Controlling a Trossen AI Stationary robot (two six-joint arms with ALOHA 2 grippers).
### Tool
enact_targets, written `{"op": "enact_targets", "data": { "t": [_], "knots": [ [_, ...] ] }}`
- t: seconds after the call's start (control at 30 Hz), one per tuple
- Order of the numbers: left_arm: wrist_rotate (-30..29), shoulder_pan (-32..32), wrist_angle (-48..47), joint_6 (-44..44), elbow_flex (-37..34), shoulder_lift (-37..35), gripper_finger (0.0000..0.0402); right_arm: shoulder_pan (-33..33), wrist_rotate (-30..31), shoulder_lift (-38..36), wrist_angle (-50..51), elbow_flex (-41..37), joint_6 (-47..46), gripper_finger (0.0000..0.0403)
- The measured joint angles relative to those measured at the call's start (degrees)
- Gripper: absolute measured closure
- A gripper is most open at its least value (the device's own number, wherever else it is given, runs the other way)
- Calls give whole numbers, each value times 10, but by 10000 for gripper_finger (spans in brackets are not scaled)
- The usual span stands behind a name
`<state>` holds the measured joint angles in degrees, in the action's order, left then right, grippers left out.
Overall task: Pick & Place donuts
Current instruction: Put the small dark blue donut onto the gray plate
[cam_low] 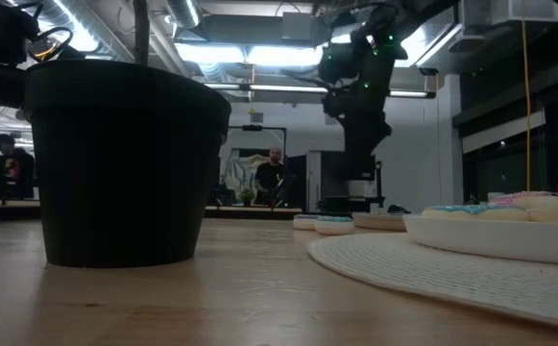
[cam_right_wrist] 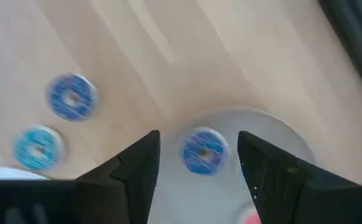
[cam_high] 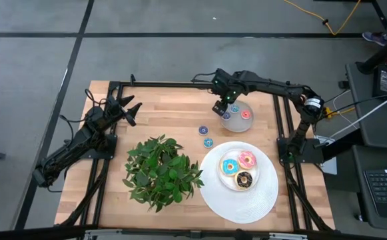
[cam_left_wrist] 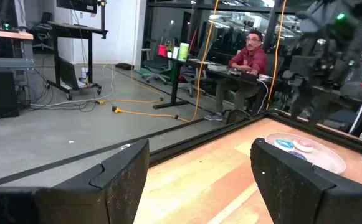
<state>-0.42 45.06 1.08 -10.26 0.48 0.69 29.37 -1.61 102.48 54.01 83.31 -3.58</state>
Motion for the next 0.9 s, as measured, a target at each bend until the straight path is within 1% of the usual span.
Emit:
{"op": "enact_targets", "data": {
  "t": [0.13, 0.27, 0.5, 0.77, 0.9],
  "knots": [
    [0, 0, 0, 0, 0, 0, 131, -24, -1, 0, -28, 4, -32, 186],
    [0, 0, 0, 0, 0, 0, 131, -46, 0, 0, -33, 4, -67, 186],
    [0, 0, 0, 0, 0, 0, 131, -80, 0, 3, -38, 4, -67, 186],
    [0, 0, 0, 0, 0, 0, 131, -108, 0, 45, -43, 4, -69, 186],
    [0, 0, 0, 0, 0, 0, 131, -119, 0, 64, -68, 4, -69, 186]
  ]
}}
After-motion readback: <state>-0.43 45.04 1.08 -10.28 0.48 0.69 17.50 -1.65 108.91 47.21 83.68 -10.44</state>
